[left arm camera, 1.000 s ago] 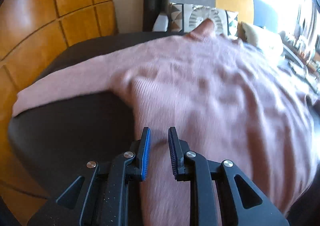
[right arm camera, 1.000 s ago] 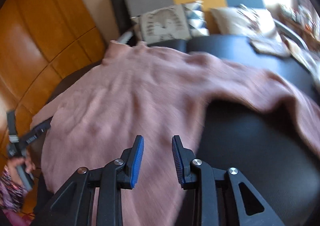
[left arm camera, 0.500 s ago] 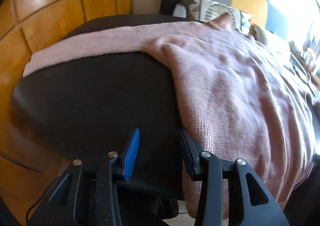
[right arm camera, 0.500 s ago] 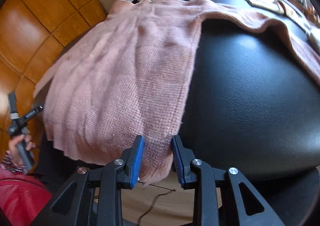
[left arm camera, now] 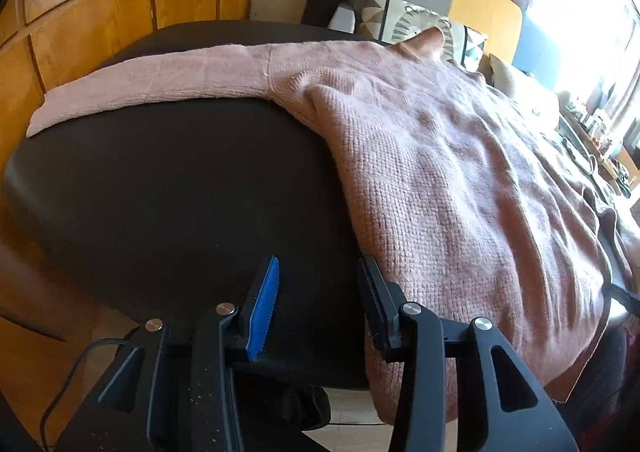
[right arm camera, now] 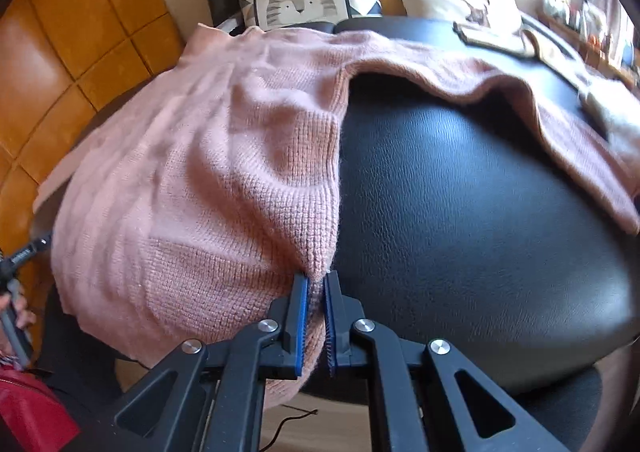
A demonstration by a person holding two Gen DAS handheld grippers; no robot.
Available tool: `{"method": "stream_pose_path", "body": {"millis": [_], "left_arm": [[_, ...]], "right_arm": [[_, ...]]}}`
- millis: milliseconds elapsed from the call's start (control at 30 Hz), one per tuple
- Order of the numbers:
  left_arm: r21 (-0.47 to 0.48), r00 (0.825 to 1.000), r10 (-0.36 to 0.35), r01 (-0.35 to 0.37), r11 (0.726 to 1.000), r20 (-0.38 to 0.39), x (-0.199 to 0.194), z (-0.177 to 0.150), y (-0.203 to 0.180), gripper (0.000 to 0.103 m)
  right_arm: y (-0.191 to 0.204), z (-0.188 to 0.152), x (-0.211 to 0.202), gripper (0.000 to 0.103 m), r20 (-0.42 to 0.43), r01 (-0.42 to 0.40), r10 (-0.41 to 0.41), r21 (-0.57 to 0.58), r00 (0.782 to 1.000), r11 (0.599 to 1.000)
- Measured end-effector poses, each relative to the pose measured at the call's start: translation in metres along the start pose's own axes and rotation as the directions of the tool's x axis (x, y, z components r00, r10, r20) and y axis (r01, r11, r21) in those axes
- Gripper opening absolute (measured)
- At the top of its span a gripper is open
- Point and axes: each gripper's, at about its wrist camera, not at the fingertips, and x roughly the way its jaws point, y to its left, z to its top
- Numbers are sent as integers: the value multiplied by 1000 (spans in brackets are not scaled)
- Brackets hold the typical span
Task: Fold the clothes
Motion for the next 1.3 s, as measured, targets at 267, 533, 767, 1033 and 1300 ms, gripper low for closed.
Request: {"method": "stream_pose_path", "body": {"millis": [267,533,767,1033,1300], "left_arm": [[-32,997,-78,77,996,-24,-3,2,-2,44],[-73,990,-137,134,988,-40,-2,5,-2,44],[-128,960,-274,267,955,-47,1,3,-8,44],[-120,941,-335,326,938,-58,8,1,-32,44],[-172,930,-357,339,925,-85,16,9,-41,35]], "right_arm": [[27,11,-22,22,148,26,-10,-109,989,994],[79,11,18,23,22,-91,101,-283,995,955],[65,-3,31,24,-18,-66,64,-233,998,970],[64,-5,30,24,-15,-73,72,-210,997,975],[64,-2,34,24,-26,-70,66,-212,997,975]]}}
